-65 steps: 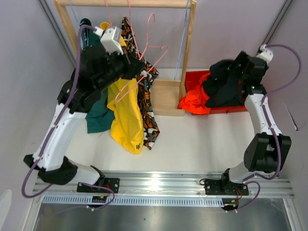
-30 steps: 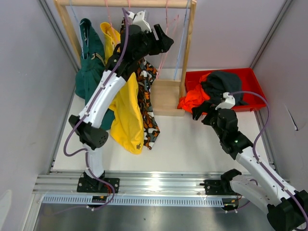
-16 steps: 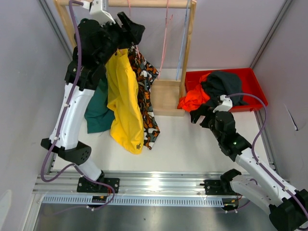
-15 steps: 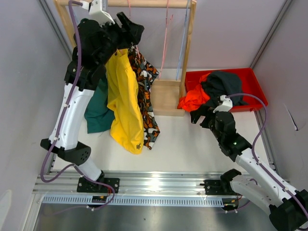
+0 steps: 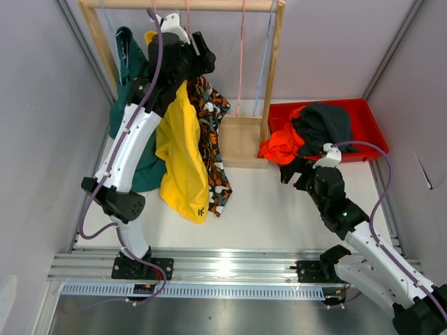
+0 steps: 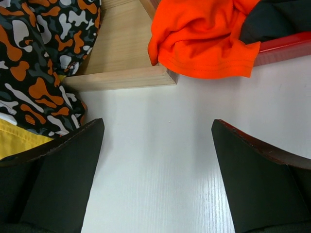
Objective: Remove the shorts from the hanger
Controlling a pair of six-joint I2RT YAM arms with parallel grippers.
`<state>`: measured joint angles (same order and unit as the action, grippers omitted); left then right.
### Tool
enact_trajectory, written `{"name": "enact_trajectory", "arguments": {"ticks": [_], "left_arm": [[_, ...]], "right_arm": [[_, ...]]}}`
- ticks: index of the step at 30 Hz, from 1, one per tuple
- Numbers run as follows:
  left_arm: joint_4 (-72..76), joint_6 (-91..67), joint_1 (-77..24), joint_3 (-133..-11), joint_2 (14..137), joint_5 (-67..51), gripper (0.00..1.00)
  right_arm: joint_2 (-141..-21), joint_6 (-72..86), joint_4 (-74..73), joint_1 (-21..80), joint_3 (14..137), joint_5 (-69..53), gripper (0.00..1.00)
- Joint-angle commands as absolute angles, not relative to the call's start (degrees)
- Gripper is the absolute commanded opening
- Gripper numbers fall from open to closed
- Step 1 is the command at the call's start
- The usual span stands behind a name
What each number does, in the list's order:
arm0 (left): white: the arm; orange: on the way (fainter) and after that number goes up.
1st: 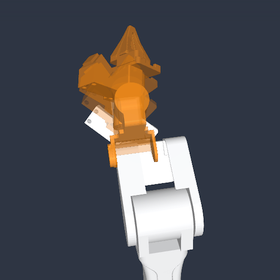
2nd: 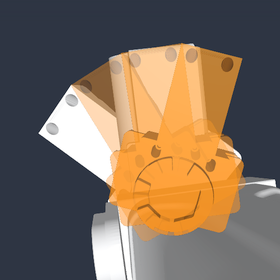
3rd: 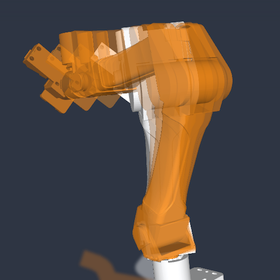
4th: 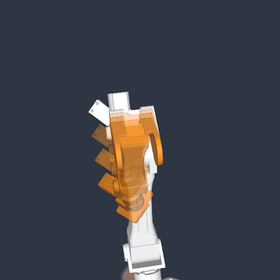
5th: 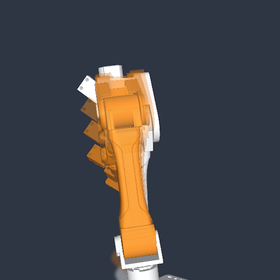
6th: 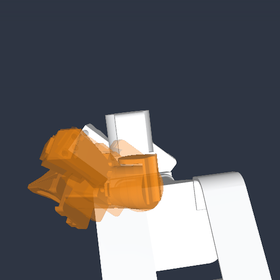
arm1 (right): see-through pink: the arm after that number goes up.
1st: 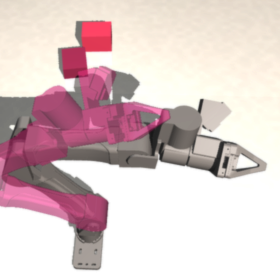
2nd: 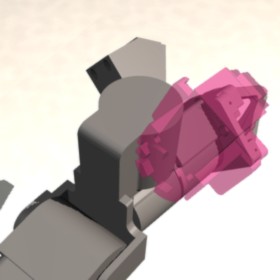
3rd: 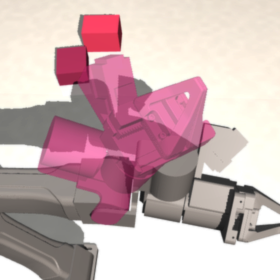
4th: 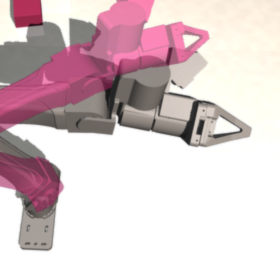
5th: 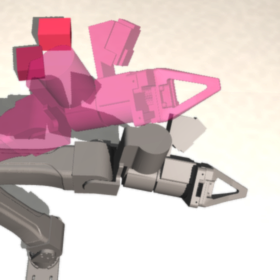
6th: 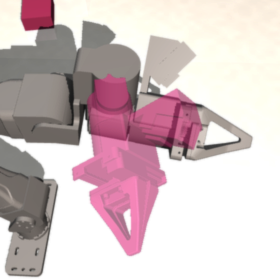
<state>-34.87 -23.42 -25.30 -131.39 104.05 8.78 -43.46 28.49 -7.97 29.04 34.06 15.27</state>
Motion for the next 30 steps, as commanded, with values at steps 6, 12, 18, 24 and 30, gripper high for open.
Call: {"name": "enact_trajectory", "arguments": {"ticks": [6,12,18,24,30], "left_arm": [[-33.6,-23.4,-24.5,-131.7,103.8,13.1,0.71],[-32.3,-23.3,-24.4,-131.0,104.8,12.7,0.64],[-31.6,-23.8,-24.4,-131.2,106.7,12.2,0.49],[-30.7,-24.2,-24.3,-131.7,107.5,11.7,0.19],[-31.9,-23.5,-24.3,-133.9,107.8,10.7,0.0]], "right_arm": [[-41.4,28.1,-9.1,29.3,33.5,17.8,0.99],[-41.7,28.1,-8.7,29.3,33.0,17.8,0.99],[-41.6,28.0,-8.7,29.3,32.8,18.0,1.0],[-41.2,27.5,-9.1,29.3,32.8,18.7,0.99],[-41.1,27.6,-8.9,29.3,33.1,18.3,0.99]]}}
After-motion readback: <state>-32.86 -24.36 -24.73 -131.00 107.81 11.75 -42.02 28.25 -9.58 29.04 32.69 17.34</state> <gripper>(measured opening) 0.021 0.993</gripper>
